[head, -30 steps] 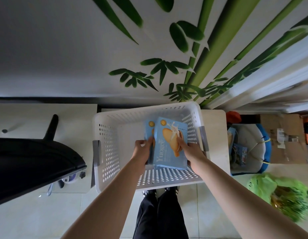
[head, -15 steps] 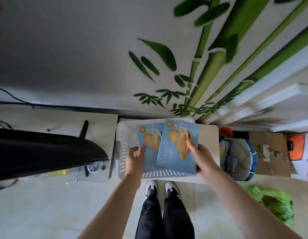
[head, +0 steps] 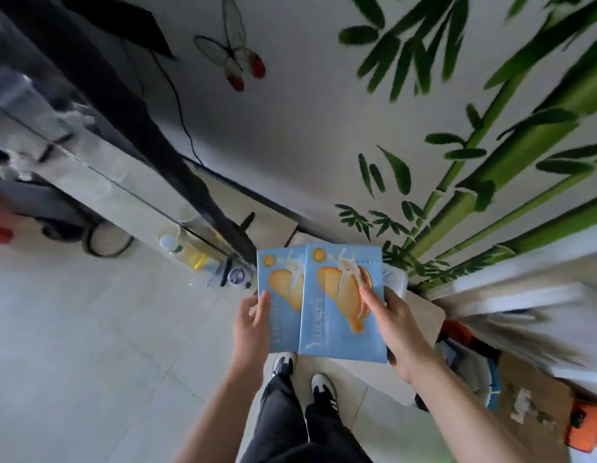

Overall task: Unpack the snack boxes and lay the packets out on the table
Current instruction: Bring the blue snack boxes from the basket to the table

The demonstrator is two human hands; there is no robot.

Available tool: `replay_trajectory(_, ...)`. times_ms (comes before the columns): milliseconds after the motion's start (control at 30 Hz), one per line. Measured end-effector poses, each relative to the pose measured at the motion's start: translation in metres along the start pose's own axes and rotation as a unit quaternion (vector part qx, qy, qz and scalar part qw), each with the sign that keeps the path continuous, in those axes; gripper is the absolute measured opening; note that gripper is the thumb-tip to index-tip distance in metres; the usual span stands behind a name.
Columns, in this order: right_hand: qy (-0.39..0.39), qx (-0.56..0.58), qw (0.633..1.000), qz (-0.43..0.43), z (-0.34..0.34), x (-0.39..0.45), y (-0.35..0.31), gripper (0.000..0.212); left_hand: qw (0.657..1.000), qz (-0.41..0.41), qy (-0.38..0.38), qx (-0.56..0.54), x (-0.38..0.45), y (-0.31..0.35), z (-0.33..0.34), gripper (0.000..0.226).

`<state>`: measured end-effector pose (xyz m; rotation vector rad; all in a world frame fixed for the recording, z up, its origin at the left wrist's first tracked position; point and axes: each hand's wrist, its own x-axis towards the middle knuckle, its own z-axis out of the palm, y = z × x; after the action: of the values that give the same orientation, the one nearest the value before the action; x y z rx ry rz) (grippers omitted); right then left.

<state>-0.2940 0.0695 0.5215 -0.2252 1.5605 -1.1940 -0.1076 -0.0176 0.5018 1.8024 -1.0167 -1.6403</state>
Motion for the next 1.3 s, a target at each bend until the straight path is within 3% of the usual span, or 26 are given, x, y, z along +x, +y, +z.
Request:
replay_trajectory(267,-0.135,-0.12,0.983,-0.009,0.068,-0.025,-0.008,0.034,0.983,-0.021,0.144,-0.111,-0.061,-0.015,-0.076,0.032)
replay_trajectory(600,-0.306,-0.22,0.925,0.052,0.202,-0.053,0.029,0.038,0.934,-0.036,0.281,-0.217,-0.109,-0.06,-0.19,0.039)
replay_trajectory(900,-0.407,-0.282,0.867,0.056,0.341,-0.122,0.079,0.035,0.803,-0.027,0.456,-0.383,-0.175,-0.129,-0.309,0.04)
replay_trajectory(1067,-0.477,-0.338,0.81,0.032,0.417,-0.178,0.122,0.043,0.744,-0.022,0.523,-0.415,-0.225,-0.175,-0.376,0.028)
replay_trajectory(1200,-0.523,-0.382,0.761,0.032,0.465,-0.226,0.17,0.029,0.697,-0.039,0.575,-0.427,-0.264,-0.216,-0.418,0.03)
replay_trajectory(1300,-0.548,-0.411,0.728,0.034,0.492,-0.258,0.203,0.032,0.651,-0.051,0.613,-0.446,-0.288,-0.243,-0.438,0.026)
